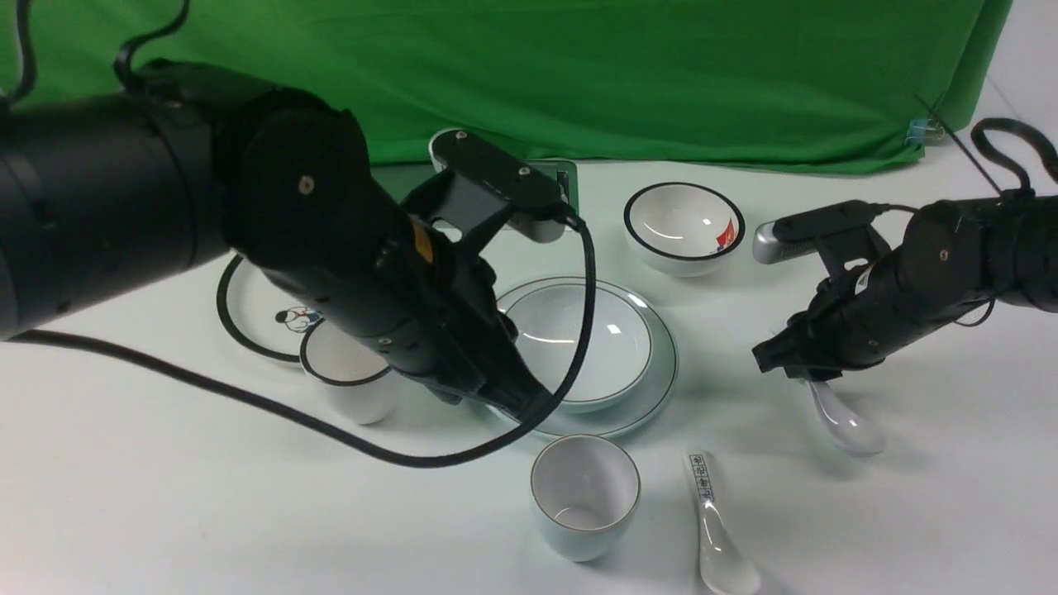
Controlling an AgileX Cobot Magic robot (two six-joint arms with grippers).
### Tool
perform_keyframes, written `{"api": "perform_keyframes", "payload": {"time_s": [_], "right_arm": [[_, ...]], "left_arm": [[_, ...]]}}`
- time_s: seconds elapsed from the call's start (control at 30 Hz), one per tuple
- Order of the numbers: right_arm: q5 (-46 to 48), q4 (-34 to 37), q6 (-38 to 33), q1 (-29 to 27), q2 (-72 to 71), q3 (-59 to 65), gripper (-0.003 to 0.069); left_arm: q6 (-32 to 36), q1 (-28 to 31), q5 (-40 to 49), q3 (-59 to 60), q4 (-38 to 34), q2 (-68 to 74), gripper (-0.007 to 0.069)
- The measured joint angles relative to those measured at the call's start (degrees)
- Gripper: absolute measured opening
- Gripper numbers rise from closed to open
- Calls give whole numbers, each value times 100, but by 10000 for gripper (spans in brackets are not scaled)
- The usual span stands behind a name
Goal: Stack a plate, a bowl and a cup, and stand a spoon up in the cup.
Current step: Use the left arm to grab a blue teacup
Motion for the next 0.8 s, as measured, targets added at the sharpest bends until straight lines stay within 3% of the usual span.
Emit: {"api": "perform_keyframes", "payload": {"time_s": [0.13,0.33,0.37,0.43,0.47,0.5,0.57,0.67,0.8], "right_arm": [[-108,0,19,0,79,0,163],[-120,-2,19,0,102,0,196],[-120,-2,24,0,102,0,216],[-88,-2,22,0,90,0,343],[-79,-2,22,0,84,0,353],[4,-7,22,0,40,0,432],[114,-7,22,0,-55,0,494],[204,-7,-4,0,-436,0,531],[210,-7,-10,0,-1035,0,531]], "left_arm": [[0,0,157,-12,-35,123,25],[0,0,298,-28,-100,174,165],[0,0,318,-31,-111,174,178],[0,0,427,-37,-210,174,275],[0,0,449,-37,-241,174,290],[7,0,531,-37,-379,178,351],[36,0,557,-37,-551,192,405],[49,0,562,-37,-696,347,476],[-66,0,524,-37,-745,701,480]]}}
